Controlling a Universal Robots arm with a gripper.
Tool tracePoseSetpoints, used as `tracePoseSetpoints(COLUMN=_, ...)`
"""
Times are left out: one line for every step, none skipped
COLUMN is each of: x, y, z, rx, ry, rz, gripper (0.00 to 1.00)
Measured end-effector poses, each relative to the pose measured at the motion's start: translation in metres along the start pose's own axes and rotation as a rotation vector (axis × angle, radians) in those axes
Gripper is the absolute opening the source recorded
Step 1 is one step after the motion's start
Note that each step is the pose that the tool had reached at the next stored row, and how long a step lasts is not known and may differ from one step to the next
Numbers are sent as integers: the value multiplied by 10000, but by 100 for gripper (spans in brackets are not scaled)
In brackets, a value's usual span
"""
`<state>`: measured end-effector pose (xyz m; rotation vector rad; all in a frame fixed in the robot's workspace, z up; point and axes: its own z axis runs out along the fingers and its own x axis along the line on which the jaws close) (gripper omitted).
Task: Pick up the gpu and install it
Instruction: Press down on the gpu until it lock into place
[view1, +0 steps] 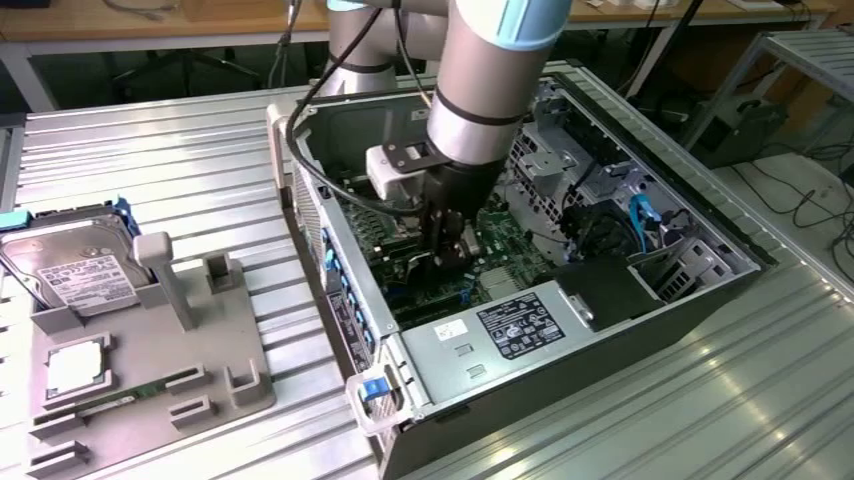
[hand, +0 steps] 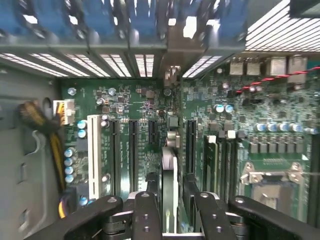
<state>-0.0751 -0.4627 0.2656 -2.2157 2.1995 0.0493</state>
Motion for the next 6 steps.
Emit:
tracePoseSetpoints(x=-2, y=0, z=-47, rx=9, ry=0, rz=-1, gripper=34)
tracePoseSetpoints(x=-4, y=1, z=-89, rx=18, ry=-1, rz=0, gripper=34)
tracePoseSetpoints(x=-6, y=1, z=-136, rx=27, ry=0, rz=-1, gripper=34)
tracePoseSetpoints(x=-10, y=2, z=-181, rx=37, ry=0, rz=-1, gripper=34)
tracePoseSetpoints(x=-19, y=3, z=-287, rx=76, ry=1, rz=-2, gripper=20)
tracePoseSetpoints(x=-19, y=3, z=-288, rx=76, ry=2, rz=-3, gripper=11)
